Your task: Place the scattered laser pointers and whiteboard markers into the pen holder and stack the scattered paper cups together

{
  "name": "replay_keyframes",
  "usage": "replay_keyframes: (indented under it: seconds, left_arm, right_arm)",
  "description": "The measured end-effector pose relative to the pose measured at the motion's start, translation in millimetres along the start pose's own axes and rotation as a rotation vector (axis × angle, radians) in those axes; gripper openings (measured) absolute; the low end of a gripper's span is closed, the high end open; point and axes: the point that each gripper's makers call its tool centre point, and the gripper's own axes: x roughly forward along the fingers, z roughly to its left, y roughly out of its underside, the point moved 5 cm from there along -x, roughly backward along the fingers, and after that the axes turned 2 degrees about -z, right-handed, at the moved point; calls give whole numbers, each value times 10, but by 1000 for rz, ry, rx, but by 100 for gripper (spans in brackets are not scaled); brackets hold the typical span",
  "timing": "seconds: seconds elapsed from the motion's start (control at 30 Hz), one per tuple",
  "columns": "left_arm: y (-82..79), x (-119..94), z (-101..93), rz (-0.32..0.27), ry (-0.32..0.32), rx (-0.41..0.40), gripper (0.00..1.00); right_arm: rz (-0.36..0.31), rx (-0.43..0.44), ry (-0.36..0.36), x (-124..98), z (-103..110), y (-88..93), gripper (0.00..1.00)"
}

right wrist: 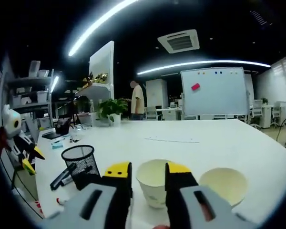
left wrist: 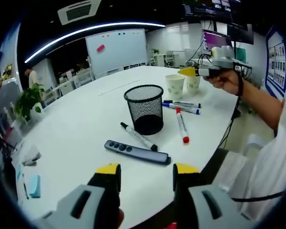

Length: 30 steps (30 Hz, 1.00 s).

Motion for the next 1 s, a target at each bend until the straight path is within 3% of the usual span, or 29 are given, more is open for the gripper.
replay_keyframes:
  seconds: [0.17, 0.27, 0.53, 0.73, 1.0]
  left_arm:
    - [8, -4, -2, 1, -2, -2, 44]
    - [14, -5, 1, 2, -2, -3, 44]
    - [21, -20, 29, 2, -19, -5, 43]
    - [-6, -36, 67, -10, -34, -3, 43]
    - [15, -34, 62, -5, -32, -6, 43]
  right_arm:
    - [-6, -12, 7, 3, 27, 1, 27]
    - [-7, -27, -26, 19, 80, -5, 27]
    - [-48, 41, -77, 36, 137, -70, 32]
    - [-55, 39, -40, 63, 121, -62, 33]
    - [-45, 31, -62, 71, 190, -38, 37]
